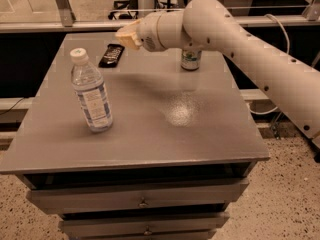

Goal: Pick rxbar chocolate

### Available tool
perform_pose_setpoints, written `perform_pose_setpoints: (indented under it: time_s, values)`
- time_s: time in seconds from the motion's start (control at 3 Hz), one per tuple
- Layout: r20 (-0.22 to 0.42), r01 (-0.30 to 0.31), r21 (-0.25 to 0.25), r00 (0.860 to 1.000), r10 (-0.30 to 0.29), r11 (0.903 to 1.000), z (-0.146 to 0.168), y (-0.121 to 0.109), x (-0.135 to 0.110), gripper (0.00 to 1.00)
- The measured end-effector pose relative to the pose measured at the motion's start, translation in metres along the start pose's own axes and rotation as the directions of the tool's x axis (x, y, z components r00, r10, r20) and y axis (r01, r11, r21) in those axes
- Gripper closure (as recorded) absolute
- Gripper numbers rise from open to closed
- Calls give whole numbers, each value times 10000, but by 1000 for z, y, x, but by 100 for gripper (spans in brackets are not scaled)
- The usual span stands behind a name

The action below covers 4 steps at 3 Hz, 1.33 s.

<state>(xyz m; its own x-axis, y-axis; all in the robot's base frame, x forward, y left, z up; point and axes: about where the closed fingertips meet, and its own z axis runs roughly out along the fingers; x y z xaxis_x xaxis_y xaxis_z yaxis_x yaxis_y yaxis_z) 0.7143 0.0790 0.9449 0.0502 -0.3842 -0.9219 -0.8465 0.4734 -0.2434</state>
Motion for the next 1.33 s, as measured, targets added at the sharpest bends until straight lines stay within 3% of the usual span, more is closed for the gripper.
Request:
perform_pose_setpoints:
  time_s: [0.67,1.0,1.33]
  values:
    - [-233,-500,-538,9985,488,9973,26,9,20,7]
    - [-237,-624,-696,9979,609,9956,40,11,23,0]
    - [-215,-788,-791,9968,774,9937,62,12,25,0]
